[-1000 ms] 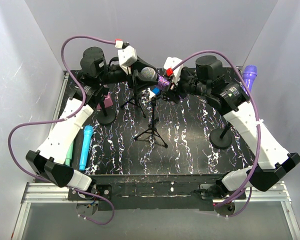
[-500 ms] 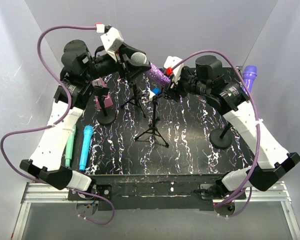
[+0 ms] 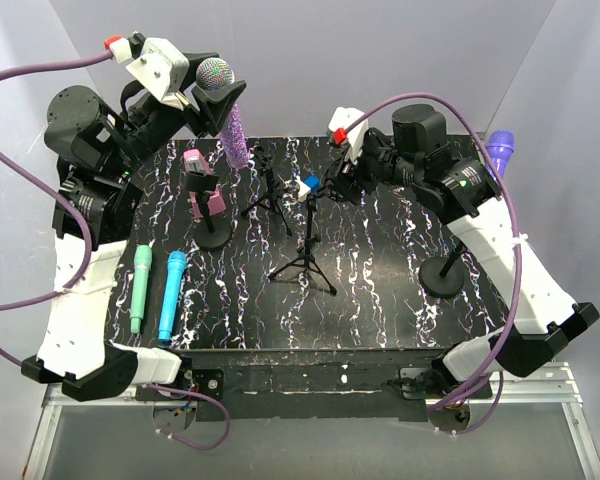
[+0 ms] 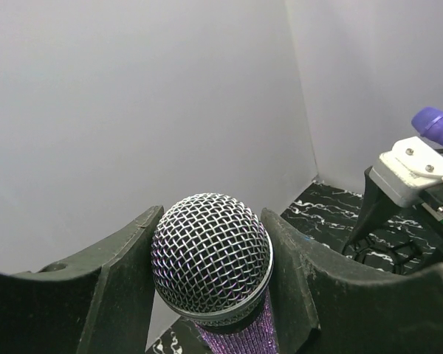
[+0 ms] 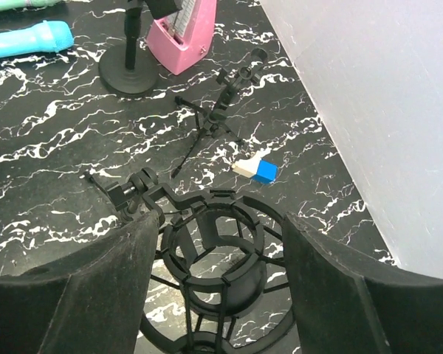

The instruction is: Remove the microphone from the stand

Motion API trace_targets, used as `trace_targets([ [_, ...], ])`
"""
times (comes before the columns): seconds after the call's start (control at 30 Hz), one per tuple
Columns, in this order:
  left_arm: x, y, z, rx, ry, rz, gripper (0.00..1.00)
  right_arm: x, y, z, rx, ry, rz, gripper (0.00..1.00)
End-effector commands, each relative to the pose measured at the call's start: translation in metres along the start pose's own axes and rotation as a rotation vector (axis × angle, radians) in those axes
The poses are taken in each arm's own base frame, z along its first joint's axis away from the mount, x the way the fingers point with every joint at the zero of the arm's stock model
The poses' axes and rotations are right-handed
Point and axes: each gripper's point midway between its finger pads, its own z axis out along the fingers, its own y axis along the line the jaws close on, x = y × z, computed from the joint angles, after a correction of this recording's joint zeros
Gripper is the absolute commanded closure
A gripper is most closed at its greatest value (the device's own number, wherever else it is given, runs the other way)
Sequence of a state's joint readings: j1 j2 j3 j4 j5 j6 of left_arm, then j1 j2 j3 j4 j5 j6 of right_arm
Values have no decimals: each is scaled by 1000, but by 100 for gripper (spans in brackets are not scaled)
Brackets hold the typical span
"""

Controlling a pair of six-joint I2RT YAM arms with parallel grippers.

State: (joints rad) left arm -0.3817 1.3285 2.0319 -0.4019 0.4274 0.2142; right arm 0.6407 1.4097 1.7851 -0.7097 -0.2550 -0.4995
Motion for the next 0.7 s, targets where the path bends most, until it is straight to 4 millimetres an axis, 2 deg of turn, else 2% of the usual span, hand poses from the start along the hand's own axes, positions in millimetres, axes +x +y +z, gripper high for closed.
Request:
trace_targets([
  [0.0,1,9,-5,-57,15,9,100,-25,-2,-10,-13,-53,38,23],
  [0.13,26,-4,0,-25,53,-129,100,-71,-3,-26,-21,-197,22,19],
  [0.27,46,-15,9,19,85,-219,100,-101,5,-30,-64,-278,6,18],
  [0.33,49,-17,12,27,85,-247,100,-113,8,-29,-80,-317,10,18],
  [0.5,43,-17,23,44,57,-309,100,-135,22,-10,-161,-398,93,16],
  [0.67,46,-25,28,90,72,-343,100,-169,25,6,-243,-494,199,17],
])
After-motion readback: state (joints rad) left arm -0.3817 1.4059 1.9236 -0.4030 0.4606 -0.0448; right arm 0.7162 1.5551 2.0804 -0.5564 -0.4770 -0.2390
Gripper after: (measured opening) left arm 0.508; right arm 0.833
